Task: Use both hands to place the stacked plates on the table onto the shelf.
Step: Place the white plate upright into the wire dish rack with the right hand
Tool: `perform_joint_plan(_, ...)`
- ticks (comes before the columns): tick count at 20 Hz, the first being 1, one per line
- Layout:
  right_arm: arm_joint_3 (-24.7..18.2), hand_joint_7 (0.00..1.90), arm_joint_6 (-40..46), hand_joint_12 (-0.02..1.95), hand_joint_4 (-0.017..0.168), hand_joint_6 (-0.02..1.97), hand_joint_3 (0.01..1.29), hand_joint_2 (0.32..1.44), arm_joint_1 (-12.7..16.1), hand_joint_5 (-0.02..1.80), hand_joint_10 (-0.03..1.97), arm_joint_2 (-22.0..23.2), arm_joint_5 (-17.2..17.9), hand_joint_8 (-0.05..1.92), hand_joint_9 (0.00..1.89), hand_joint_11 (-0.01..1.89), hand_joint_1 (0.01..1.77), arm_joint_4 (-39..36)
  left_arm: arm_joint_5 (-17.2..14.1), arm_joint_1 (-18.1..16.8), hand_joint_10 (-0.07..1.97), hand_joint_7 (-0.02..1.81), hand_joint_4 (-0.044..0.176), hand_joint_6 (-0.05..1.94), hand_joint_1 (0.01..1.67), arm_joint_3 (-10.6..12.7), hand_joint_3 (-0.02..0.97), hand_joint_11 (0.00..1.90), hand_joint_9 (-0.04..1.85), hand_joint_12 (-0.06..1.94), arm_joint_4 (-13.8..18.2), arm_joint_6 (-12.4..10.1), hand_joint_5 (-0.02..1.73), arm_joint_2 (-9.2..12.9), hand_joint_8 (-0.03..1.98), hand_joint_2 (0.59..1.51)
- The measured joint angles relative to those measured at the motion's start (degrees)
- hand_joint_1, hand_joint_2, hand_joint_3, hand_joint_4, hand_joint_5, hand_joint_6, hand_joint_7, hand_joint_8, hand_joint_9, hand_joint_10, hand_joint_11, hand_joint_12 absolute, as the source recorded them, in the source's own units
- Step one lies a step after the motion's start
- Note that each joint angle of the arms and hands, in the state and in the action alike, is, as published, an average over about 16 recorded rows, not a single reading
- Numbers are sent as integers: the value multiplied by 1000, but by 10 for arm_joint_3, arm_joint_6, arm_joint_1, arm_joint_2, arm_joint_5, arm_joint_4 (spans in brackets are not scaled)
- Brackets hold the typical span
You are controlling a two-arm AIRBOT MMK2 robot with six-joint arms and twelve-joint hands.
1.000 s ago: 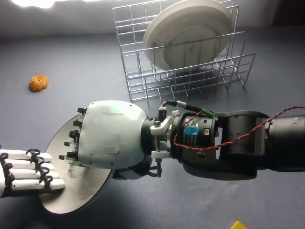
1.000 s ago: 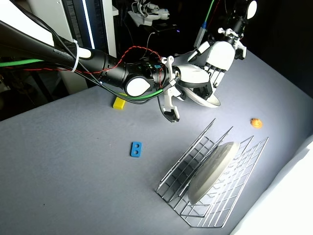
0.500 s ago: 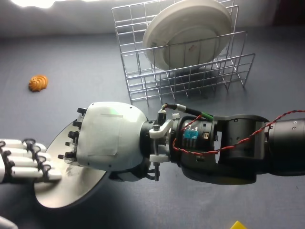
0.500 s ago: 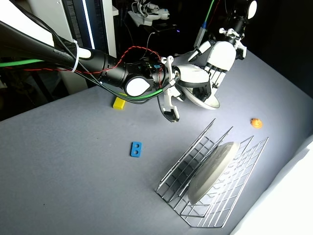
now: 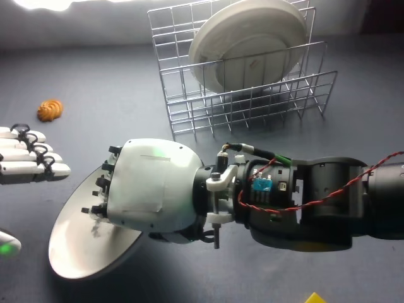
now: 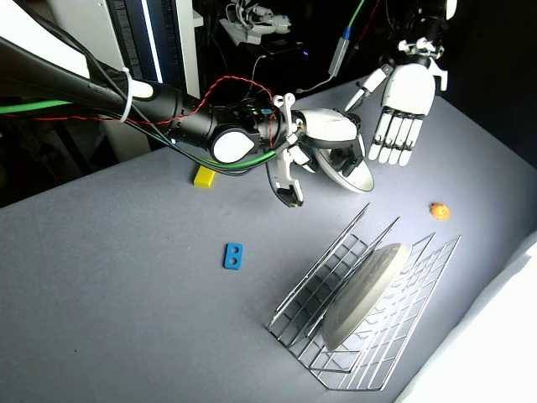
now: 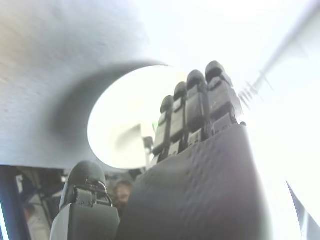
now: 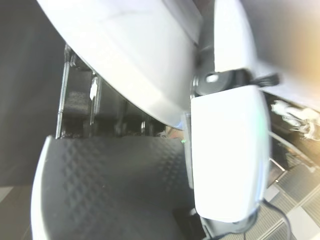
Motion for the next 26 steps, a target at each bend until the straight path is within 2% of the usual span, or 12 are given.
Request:
perform_joint_plan(5,-44,969,2,1162,-7,879,10,948,3,824,1115,42,-6,871,973,890,1225,-7,-19,-14,9,108,2,14,15,6,16,33,91,55,-2,-2,88,11,1,1138)
perform_joint_plan(10,-104,961,12,1161,-4,958,11,962,17,856,1117,103,-17,891,964,895,1267,-12,-36,-21,9,110,2,13,15,13,15,27,91,76,1,-3,93,17,0,1134)
perform_joint_plan(16,-175,955,60,1156,2,1072,11,981,49,888,1116,186,-40,912,963,892,1315,-17,-54,-32,9,123,2,13,14,17,15,26,106,134,8,-6,113,20,0,1130)
perform_joint_plan(21,-211,946,156,1156,4,1130,11,994,92,901,1126,245,-59,923,958,888,1331,-25,-59,-41,9,125,2,13,14,24,16,21,107,164,13,-9,117,21,0,1131)
perform_joint_plan(26,-212,952,327,1160,2,1131,11,995,141,907,1118,284,-76,912,963,898,1338,-53,-59,-48,8,124,2,13,14,31,16,22,108,182,11,-12,125,22,0,1132)
